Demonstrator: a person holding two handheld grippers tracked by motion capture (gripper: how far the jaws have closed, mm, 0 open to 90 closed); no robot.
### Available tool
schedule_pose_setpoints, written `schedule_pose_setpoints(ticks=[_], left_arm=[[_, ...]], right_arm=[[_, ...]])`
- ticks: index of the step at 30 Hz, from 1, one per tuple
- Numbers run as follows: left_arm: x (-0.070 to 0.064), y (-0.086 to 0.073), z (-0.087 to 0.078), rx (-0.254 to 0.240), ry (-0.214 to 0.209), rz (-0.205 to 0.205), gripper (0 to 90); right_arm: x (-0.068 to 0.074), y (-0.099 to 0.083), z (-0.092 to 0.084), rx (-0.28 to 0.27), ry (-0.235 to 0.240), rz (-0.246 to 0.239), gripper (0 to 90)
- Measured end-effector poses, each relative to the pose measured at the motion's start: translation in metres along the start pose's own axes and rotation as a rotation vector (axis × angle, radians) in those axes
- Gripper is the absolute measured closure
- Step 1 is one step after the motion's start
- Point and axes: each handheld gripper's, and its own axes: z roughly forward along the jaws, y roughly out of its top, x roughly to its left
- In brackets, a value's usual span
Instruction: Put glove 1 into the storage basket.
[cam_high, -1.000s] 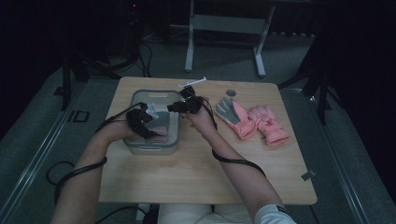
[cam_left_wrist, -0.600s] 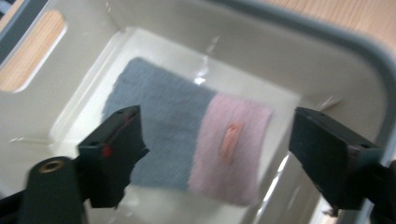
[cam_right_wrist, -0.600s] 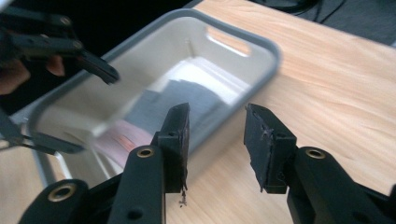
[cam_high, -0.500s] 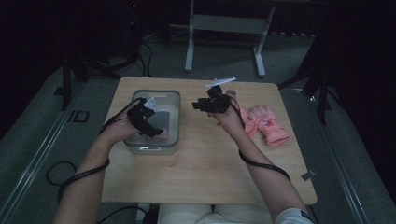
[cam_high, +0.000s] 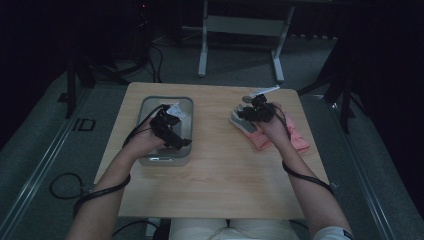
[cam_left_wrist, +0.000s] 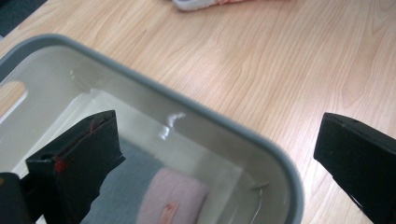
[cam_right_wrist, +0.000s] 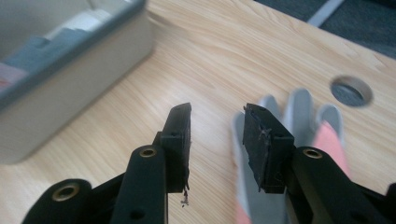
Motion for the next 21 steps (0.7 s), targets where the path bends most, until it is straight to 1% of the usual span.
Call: schedule_pose_setpoints(ticks=[3, 5, 7, 8, 9, 12, 13, 14, 17, 18, 21], left_arm=[[-0.014, 0.003, 0.005, -0.027, 0.013, 0.015, 0.2], [-0.025, 0.005, 0.008, -0.064, 0.031, 0.015, 0.2], [-0.038, 0.007, 0.012, -0.105, 0.013, 0.009, 0.3], [-0.042, 0.008, 0.013, -0.111, 0.01, 0.011, 0.3], [-0.048, 0.008, 0.015, -0.117, -0.004, 0.015, 0.3], [-0.065, 0.009, 0.023, -0.126, -0.048, 0.028, 0.3], [-0.071, 0.008, 0.026, -0.13, -0.07, 0.029, 0.3], [-0.076, 0.008, 0.028, -0.134, -0.086, 0.03, 0.2], [-0.088, 0.004, 0.035, -0.124, -0.112, 0.045, 0.3], [-0.093, 0.002, 0.038, -0.118, -0.123, 0.058, 0.3], [-0.103, -0.003, 0.044, -0.096, -0.14, 0.074, 0.3]], right_arm=[[-0.01, -0.009, 0.002, 0.024, -0.022, -0.01, 61.7], [-0.015, -0.015, 0.004, 0.04, -0.031, -0.018, 61.7], [-0.02, -0.021, 0.006, 0.053, -0.039, -0.031, 61.8], [-0.022, -0.024, 0.008, 0.058, -0.041, -0.04, 61.8], [-0.023, -0.026, 0.009, 0.063, -0.048, -0.045, 62.2], [-0.029, -0.034, 0.014, 0.083, -0.053, -0.051, 63.8], [-0.03, -0.037, 0.017, 0.091, -0.061, -0.058, 64.5], [-0.031, -0.04, 0.02, 0.11, -0.068, -0.061, 65.2], [-0.034, -0.046, 0.026, 0.125, -0.071, -0.052, 65.8], [-0.035, -0.047, 0.027, 0.129, -0.068, -0.051, 65.8], [-0.037, -0.051, 0.034, 0.148, -0.072, -0.064, 65.8]])
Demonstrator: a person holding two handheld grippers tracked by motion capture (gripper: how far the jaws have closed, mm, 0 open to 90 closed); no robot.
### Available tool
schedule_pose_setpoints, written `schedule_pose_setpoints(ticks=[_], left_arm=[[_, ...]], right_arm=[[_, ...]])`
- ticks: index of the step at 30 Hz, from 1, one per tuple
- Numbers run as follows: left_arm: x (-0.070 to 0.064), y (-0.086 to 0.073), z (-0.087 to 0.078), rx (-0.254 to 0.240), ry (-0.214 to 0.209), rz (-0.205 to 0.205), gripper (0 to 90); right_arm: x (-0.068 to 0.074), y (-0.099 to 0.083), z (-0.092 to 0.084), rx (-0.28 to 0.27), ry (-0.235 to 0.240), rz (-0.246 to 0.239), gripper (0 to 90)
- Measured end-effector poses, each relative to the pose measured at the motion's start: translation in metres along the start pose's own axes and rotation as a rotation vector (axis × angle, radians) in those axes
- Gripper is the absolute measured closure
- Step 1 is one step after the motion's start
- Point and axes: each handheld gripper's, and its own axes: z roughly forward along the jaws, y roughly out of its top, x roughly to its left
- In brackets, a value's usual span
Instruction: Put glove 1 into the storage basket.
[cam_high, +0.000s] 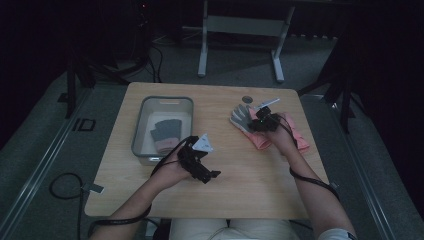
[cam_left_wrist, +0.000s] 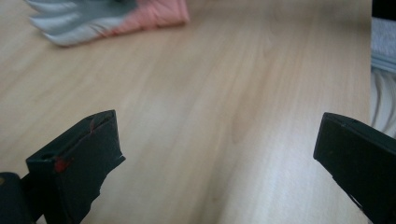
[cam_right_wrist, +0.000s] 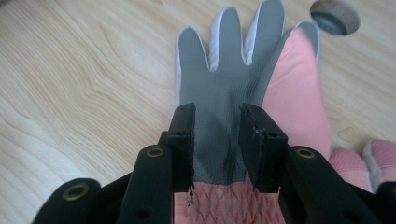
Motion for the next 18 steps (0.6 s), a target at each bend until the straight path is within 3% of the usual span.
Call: schedule_pose_setpoints(ticks=[2, 6, 10, 13, 16, 18], left_arm=[[-0.006, -0.004, 0.005, 0.001, -0.03, -0.005, 0.3], [-0.016, -0.016, 0.013, 0.011, -0.019, 0.008, 0.3], [-0.022, -0.028, 0.018, -0.024, -0.03, -0.031, 0.3], [-0.027, -0.035, 0.023, -0.005, -0.009, -0.02, 0.3], [-0.034, -0.043, 0.027, -0.018, 0.013, -0.027, 0.3], [-0.039, -0.046, 0.029, -0.024, 0.025, -0.026, 0.3]], right_arm=[[-0.001, -0.002, 0.005, 0.014, -0.003, -0.002, 65.9], [-0.004, -0.005, 0.011, 0.014, 0.013, 0.017, 65.8], [-0.004, -0.007, 0.015, 0.022, 0.016, 0.005, 66.0], [-0.005, -0.008, 0.018, 0.038, 0.021, 0.007, 68.9], [-0.005, -0.008, 0.022, 0.049, 0.027, 0.016, 71.7], [-0.005, -0.009, 0.022, 0.048, 0.023, 0.053, 75.0]])
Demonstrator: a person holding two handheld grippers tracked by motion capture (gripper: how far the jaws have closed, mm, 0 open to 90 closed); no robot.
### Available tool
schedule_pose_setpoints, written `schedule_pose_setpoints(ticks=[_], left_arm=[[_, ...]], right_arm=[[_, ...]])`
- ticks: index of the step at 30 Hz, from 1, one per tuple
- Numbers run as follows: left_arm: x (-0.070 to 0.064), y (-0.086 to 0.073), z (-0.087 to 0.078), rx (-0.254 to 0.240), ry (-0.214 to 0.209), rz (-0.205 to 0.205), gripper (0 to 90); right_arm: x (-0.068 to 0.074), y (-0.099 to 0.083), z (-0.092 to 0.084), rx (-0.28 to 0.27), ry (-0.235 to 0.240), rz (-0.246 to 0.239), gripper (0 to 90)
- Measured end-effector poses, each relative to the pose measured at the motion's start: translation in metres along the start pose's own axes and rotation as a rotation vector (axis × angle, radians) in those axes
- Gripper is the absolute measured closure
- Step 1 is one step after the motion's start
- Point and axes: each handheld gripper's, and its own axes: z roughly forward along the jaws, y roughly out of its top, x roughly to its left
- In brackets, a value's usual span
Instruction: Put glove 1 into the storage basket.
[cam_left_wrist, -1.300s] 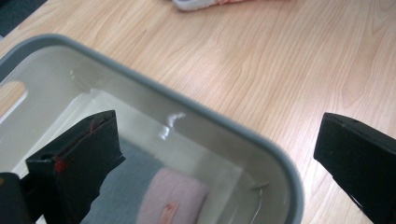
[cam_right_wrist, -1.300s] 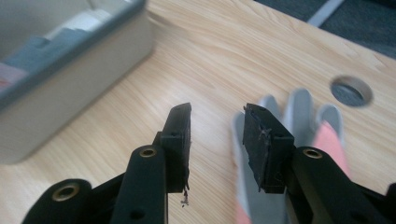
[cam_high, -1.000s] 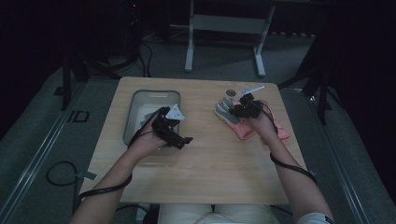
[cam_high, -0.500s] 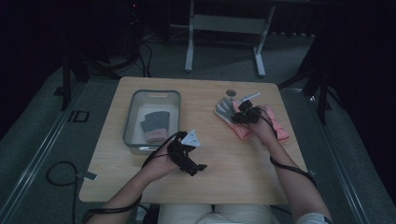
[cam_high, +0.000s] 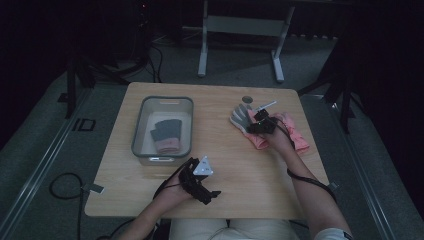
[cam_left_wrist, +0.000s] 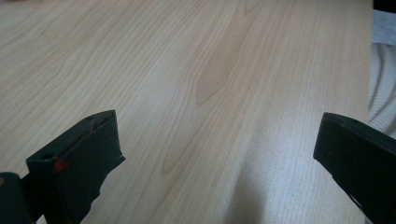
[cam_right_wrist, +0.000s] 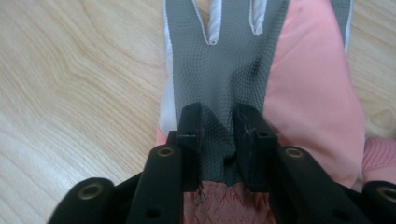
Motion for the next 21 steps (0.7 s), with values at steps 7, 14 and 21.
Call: schedule_pose_setpoints(ticks=[7, 14, 21], left_arm=[[-0.022, -0.007, 0.002, -0.024, 0.015, 0.002, 0.3], [-0.026, -0.014, -0.002, -0.041, 0.006, -0.02, 0.3], [-0.019, -0.022, -0.003, -0.044, 0.043, -0.023, 0.3]], right_arm=[[0.007, 0.002, -0.008, -0.024, -0.04, 0.106, 87.1], [0.031, 0.008, -0.072, -0.209, -0.08, 0.17, 88.0], [0.079, -0.008, -0.136, -0.352, 0.0, 0.317, 88.1]])
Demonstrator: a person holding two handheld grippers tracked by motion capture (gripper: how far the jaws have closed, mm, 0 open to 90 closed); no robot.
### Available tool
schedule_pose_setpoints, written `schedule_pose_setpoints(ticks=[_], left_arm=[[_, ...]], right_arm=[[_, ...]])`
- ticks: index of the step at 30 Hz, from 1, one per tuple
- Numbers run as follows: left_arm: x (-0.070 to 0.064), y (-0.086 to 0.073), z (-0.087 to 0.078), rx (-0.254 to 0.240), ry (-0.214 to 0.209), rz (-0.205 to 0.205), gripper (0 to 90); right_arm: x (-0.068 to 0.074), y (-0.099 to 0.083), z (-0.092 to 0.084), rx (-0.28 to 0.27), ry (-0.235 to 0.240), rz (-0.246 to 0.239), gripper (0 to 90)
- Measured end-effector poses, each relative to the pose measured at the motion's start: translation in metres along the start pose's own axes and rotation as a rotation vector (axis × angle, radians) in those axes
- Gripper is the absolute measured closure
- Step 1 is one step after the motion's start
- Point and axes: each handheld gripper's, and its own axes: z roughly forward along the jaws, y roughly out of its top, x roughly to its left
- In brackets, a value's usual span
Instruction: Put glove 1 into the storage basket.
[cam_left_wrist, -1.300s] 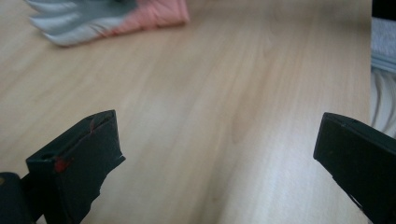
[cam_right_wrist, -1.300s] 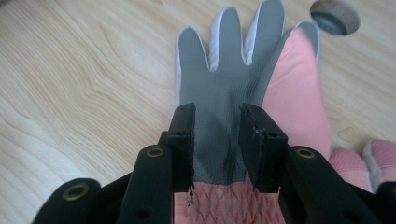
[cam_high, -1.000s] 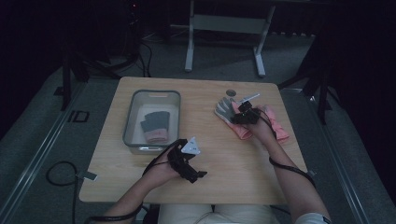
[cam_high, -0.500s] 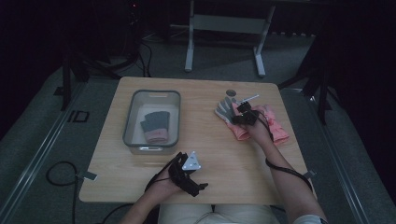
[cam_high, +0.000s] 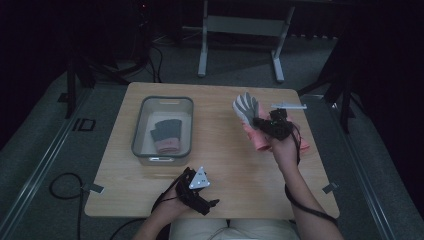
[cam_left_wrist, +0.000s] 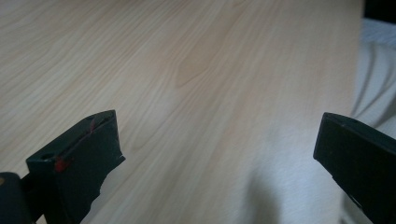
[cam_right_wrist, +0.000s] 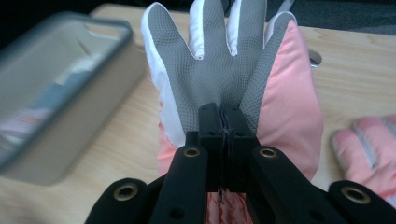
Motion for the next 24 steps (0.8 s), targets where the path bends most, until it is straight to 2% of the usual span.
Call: schedule_pose_setpoints(ticks=[1, 3, 4, 5, 9, 11, 15, 17, 18, 19, 24], left_arm=[[0.0, -0.001, 0.0, -0.002, 0.004, 0.003, 0.3], [0.001, -0.003, 0.0, -0.008, 0.011, 0.004, 0.3], [0.001, -0.003, 0.0, -0.009, 0.016, 0.006, 0.3], [0.001, -0.003, 0.0, -0.011, 0.022, 0.007, 0.3], [0.002, -0.003, -0.003, -0.03, 0.032, 0.0, 0.3], [0.003, -0.004, -0.003, -0.037, 0.032, -0.002, 0.3], [0.001, -0.004, 0.0, -0.03, 0.015, 0.0, 0.3], [-0.001, -0.004, 0.001, -0.028, 0.005, -0.003, 0.3], [-0.001, -0.005, 0.002, -0.028, 0.002, -0.005, 0.3], [-0.002, -0.005, 0.002, -0.023, -0.003, -0.002, 0.3], [-0.001, -0.007, 0.003, -0.012, -0.015, 0.003, 0.3]], right_arm=[[0.0, 0.0, 0.0, 0.0, 0.0, 0.0, 88.1], [0.011, -0.016, -0.007, -0.001, 0.017, 0.059, 88.1], [0.011, -0.016, -0.007, -0.001, 0.017, 0.059, 88.1], [0.014, -0.022, -0.008, -0.003, 0.024, 0.08, 88.2], [0.022, -0.047, -0.006, 0.014, 0.004, 0.135, 88.1], [0.023, -0.051, -0.005, 0.021, 0.0, 0.145, 88.1], [0.026, -0.066, 0.015, 0.067, -0.014, 0.196, 88.1], [0.027, -0.07, 0.026, 0.089, -0.009, 0.205, 88.1], [0.029, -0.074, 0.04, 0.115, -0.009, 0.215, 88.1], [0.029, -0.074, 0.04, 0.115, -0.009, 0.215, 88.1], [0.032, -0.081, 0.065, 0.155, -0.014, 0.228, 87.5]])
